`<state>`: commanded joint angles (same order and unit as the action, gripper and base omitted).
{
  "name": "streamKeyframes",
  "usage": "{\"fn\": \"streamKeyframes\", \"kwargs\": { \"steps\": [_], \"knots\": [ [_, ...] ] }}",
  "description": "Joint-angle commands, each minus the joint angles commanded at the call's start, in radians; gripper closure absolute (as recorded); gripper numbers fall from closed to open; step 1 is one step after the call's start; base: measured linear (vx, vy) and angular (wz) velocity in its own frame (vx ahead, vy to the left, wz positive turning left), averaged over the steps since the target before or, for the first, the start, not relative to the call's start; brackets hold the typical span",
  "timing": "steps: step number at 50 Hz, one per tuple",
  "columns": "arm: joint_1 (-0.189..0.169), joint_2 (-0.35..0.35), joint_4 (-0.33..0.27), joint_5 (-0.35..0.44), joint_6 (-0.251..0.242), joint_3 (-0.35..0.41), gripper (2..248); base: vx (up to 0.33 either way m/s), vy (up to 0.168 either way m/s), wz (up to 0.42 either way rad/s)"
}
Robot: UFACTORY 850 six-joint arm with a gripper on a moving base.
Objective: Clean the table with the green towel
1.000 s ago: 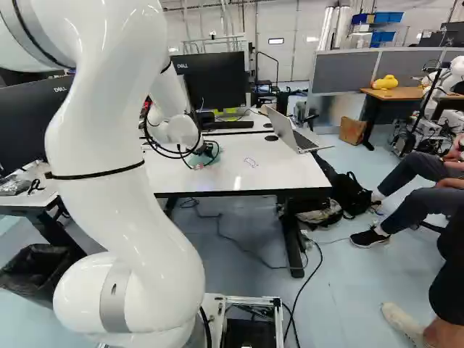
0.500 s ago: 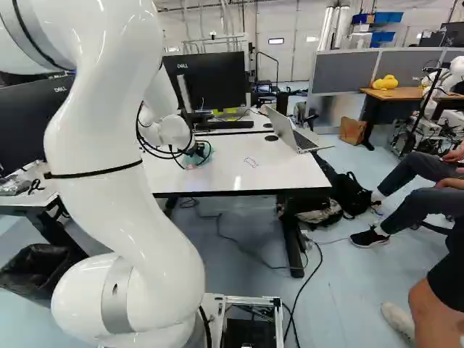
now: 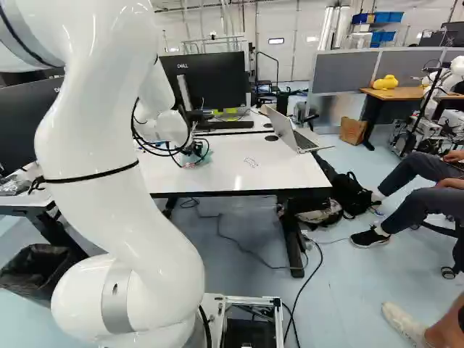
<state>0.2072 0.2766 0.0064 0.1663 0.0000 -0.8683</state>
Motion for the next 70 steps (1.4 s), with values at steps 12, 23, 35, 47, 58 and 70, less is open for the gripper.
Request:
{"fn": "streamKeyframes", "kwargs": {
  "steps": [12, 23, 35, 47, 58, 70],
  "knots": [
    [0.022, -0.028, 0.0, -0.043, 0.0, 0.0, 210, 0.0, 0.0, 0.0],
    [0.053, -0.05, 0.0, -0.079, 0.0, -0.003, 210, 0.0, 0.0, 0.0],
    [0.091, -0.072, 0.0, -0.116, 0.0, -0.005, 210, 0.0, 0.0, 0.0],
    [0.127, -0.081, 0.0, -0.138, 0.0, 0.005, 210, 0.0, 0.0, 0.0],
    [0.128, -0.08, 0.0, -0.145, 0.0, 0.004, 210, 0.0, 0.0, 0.0],
    [0.125, -0.08, 0.0, -0.145, 0.0, 0.004, 210, 0.0, 0.0, 0.0]
  ]
}}
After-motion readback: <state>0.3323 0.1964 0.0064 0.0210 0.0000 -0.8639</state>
